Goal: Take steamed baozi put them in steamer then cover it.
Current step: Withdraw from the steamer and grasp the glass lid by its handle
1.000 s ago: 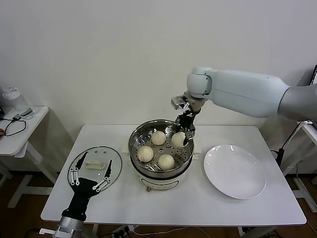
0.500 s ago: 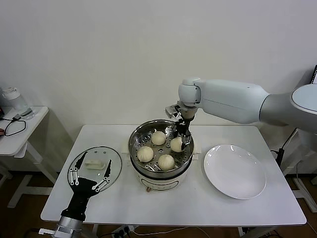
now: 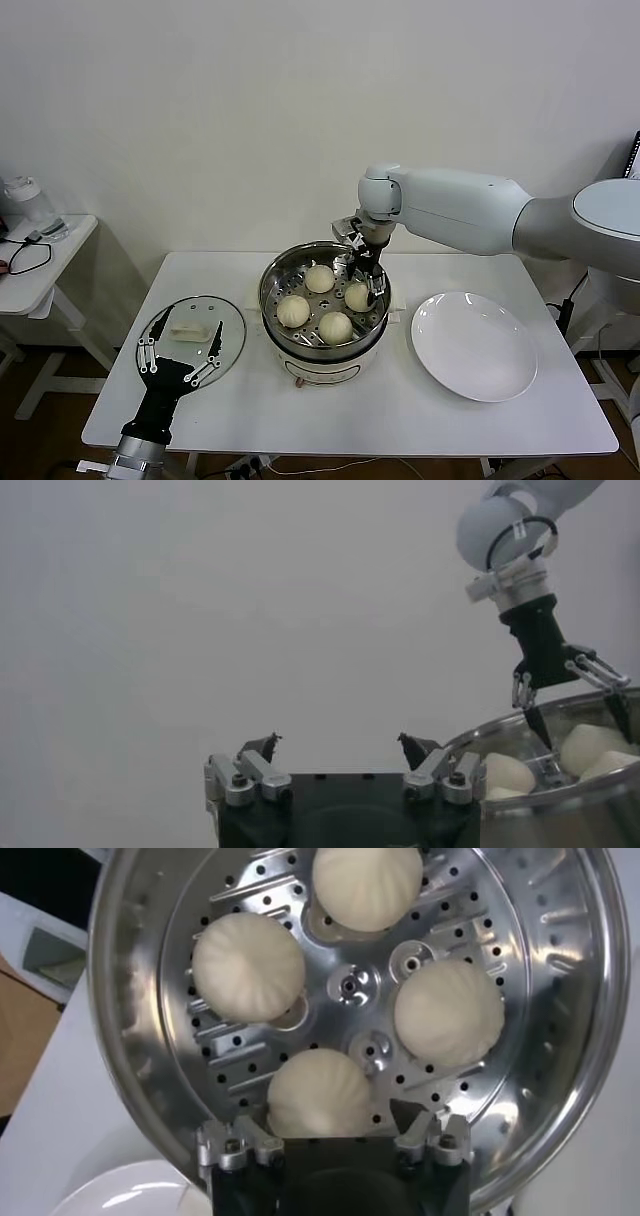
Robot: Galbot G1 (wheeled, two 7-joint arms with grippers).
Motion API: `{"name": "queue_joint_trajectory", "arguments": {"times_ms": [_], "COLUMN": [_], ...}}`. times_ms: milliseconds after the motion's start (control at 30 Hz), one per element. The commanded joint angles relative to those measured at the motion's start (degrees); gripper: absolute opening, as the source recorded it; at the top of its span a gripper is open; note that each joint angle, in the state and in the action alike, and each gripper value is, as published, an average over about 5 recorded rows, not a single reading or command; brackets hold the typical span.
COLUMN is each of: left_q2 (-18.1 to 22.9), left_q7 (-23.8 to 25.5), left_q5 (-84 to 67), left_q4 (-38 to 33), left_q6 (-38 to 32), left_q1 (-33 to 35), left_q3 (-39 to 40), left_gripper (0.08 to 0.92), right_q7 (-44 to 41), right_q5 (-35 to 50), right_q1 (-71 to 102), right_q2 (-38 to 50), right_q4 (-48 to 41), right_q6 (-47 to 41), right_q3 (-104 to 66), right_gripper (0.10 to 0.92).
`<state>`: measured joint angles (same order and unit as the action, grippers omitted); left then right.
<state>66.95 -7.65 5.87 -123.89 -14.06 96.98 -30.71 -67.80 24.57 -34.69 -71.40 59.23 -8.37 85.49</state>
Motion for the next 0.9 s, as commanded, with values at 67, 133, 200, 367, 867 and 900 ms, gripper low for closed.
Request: {"name": "queue_joint_trajectory", "arguments": {"times_ms": [67, 133, 200, 367, 867, 900], "left_q2": [-0.1, -0.11, -0.08, 0.06, -0.4, -0.52], "left_q7": [0.0, 0.0, -0.03, -0.86, -7.59, -7.76], "left_q5": [1.36, 1.81, 2.34, 6.75, 21.87, 22.54], "left_q4": [0.05, 0.03, 0.06, 0.99, 2.67, 2.9], "left_q6": [0.08, 0.12, 0.14, -0.34, 3.22, 3.18], "left_q1": [0.05, 0.02, -0.03, -0.6, -3.03, -3.12], "left_q3": [-0.45, -0.53, -0.55, -0.76, -2.18, -2.24], "left_gripper": [0.823, 0.823, 0.823, 0.823, 0.823, 0.823], "right_q7": [-0.04, 0.89, 3.86, 34.1, 89.93, 90.03], "right_q5": [0.16, 1.41, 4.05, 10.01, 3.28, 2.62], "right_q1": [-0.04, -0.01, 0.44, 4.72, 63.12, 67.01], "right_q2": [6.86, 10.16, 14.02, 24.49, 28.53, 27.67], "right_q4": [6.69, 9.27, 12.22, 21.57, 30.15, 30.51], "right_q6": [0.4, 1.15, 2.38, 9.75, 20.9, 21.26], "right_q3": [-8.12, -11.9, -15.84, -20.98, -79.36, -83.41], "right_gripper": [0.823, 0.823, 0.823, 0.823, 0.823, 0.823]}}
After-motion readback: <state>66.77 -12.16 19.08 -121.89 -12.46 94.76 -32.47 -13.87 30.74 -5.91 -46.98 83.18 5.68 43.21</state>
